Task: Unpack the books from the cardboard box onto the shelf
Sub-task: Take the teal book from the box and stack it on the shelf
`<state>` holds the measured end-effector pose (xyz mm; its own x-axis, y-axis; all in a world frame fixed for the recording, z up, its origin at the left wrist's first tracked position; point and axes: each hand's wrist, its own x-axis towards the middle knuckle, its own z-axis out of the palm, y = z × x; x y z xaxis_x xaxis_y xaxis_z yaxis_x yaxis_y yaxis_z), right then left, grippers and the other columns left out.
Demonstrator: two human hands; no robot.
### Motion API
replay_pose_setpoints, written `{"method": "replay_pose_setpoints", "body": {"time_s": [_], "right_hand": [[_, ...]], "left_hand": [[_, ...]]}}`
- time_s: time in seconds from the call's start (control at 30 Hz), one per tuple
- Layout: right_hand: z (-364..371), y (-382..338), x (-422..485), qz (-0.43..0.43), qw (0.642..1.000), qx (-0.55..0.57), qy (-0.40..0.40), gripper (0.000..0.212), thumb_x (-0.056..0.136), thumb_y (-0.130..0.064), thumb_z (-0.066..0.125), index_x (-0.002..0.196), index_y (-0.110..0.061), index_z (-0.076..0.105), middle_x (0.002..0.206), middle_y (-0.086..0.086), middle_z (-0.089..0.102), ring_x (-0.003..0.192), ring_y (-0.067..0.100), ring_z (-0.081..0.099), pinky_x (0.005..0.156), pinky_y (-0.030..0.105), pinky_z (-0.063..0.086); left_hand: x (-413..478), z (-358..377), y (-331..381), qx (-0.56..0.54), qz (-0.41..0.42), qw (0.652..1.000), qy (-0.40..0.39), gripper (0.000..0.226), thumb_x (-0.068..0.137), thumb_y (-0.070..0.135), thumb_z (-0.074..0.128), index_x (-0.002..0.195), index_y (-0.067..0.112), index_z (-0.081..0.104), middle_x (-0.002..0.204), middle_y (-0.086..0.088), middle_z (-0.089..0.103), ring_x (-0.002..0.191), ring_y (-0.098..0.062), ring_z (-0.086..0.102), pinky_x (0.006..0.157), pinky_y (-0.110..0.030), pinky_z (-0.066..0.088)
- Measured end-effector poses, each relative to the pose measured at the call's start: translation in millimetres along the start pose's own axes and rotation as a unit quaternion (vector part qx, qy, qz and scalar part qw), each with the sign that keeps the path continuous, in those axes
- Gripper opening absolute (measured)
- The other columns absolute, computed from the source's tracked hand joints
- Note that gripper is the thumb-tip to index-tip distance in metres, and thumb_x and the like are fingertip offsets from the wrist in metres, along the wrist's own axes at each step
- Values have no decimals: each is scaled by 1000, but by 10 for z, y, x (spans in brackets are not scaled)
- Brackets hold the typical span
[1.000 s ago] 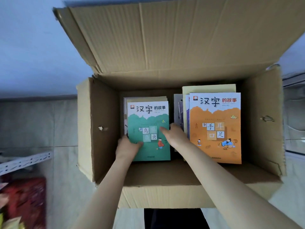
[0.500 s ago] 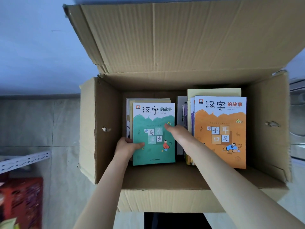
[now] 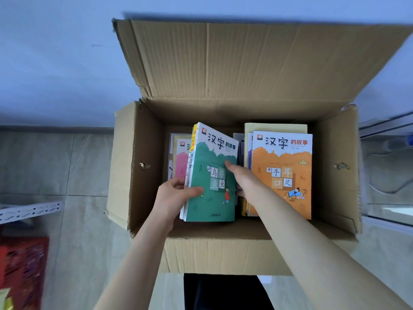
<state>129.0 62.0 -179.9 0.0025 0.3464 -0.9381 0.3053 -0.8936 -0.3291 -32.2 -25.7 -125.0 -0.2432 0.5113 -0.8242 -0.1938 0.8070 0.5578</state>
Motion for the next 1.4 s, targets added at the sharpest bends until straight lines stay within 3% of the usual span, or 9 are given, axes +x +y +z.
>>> {"method": "replay_pose_setpoints", "body": {"time_s": [0.1, 0.23, 0.33, 0.53, 0.73, 0.9, 1.0, 1.23, 1.4], "right_hand": [[-119, -24, -320, -23, 996, 50, -65, 63, 74, -58, 67, 120, -15, 58, 121, 6, 64, 114, 26, 58, 102, 46, 42], [-205, -177, -940, -95, 982, 48, -154, 43, 73, -55, 69, 101, -22, 67, 96, -4, 72, 88, 14, 67, 75, 32, 49], [-118, -370, -1568, -135, 971, 35, -195, 32, 77, -53, 66, 93, -25, 68, 84, -7, 72, 74, 9, 65, 73, 28, 46], [406, -728, -3135, -253, 940, -34, -227, 63, 61, -59, 74, 110, -21, 67, 107, -2, 71, 99, 16, 65, 85, 32, 46], [1451, -904, -4683, -355, 890, -78, -276, 42, 69, -52, 71, 96, -20, 68, 87, -5, 75, 84, 15, 66, 79, 29, 47], [2541, -757, -5938, -417, 821, -144, -362, 29, 78, -52, 65, 86, -25, 73, 95, -2, 71, 91, 17, 62, 91, 33, 43], [3165, -558, -6544, -437, 780, -168, -415, 36, 72, -55, 68, 92, -25, 72, 97, -1, 71, 86, 17, 62, 84, 31, 44], [4462, -279, -7472, -447, 720, -214, -486, 23, 71, -49, 72, 71, -26, 76, 75, -8, 73, 82, 15, 63, 81, 32, 48], [5391, -305, -7820, -473, 669, -256, -513, 42, 74, -48, 70, 100, -15, 70, 92, -3, 73, 94, 20, 62, 87, 33, 45]], "left_hand": [[-352, -166, 134, -41, 15, 999, -23, 34, 73, 9, 77, 103, 3, 64, 90, -8, 76, 76, -19, 74, 54, -20, 54], [-976, -513, 338, -59, 60, 995, -44, 45, 67, 22, 79, 107, 9, 65, 94, -7, 76, 82, -24, 74, 59, -26, 56], [-1530, -819, 474, -66, 101, 992, -28, 50, 62, 25, 75, 110, 11, 66, 98, -7, 76, 88, -28, 72, 80, -39, 52], [-2888, -1549, 754, -109, 204, 973, 15, 42, 64, 21, 75, 104, 12, 69, 99, -7, 76, 89, -25, 73, 70, -27, 60], [-4366, -2636, 870, -151, 292, 939, 97, 23, 77, 14, 70, 99, 8, 71, 91, -9, 76, 76, -20, 74, 63, -26, 60], [-5620, -3621, 559, -168, 348, 902, 191, 33, 71, 31, 68, 97, 10, 70, 90, -6, 77, 74, -17, 74, 63, -22, 58], [-6249, -4125, 289, -179, 377, 876, 243, 27, 77, 26, 66, 98, 9, 71, 90, -7, 77, 72, -15, 73, 67, -21, 59], [-7039, -5021, -211, -223, 410, 818, 336, 29, 83, 21, 65, 109, 9, 70, 101, -9, 75, 87, -22, 72, 70, -22, 58], [-7134, -5659, -372, -251, 410, 783, 395, 31, 83, 19, 66, 113, 10, 68, 106, -6, 74, 96, -22, 71, 74, -21, 57]]}}
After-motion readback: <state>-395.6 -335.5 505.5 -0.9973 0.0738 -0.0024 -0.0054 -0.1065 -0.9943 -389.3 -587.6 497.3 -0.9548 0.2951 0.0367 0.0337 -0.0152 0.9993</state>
